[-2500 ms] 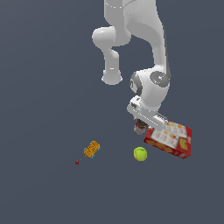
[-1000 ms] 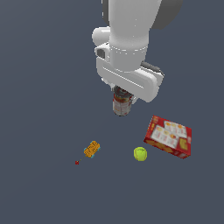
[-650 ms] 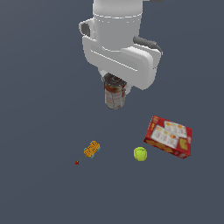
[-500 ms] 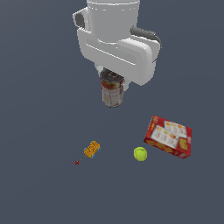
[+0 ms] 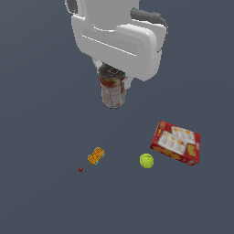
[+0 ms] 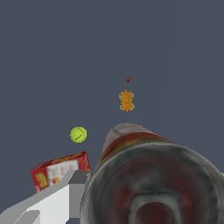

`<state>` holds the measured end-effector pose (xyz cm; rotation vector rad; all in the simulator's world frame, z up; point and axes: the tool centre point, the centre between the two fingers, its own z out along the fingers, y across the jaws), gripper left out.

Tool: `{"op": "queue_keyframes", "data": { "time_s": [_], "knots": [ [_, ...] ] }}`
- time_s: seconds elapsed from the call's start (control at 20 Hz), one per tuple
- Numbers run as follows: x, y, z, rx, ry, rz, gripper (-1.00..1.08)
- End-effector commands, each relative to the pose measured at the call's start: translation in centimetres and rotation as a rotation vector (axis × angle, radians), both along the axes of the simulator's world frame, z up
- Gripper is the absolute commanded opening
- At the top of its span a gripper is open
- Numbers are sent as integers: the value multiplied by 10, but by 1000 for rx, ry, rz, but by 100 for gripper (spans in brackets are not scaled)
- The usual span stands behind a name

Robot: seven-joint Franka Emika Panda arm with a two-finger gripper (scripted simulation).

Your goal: Pick up a designated object from a clutter of objects.

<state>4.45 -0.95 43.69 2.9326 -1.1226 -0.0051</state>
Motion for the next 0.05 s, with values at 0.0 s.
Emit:
{"op": "queue_keyframes", "data": {
  "time_s": [0.0],
  "knots": [
    [1,0,3,0,-4,0,-100]
  ]
}}
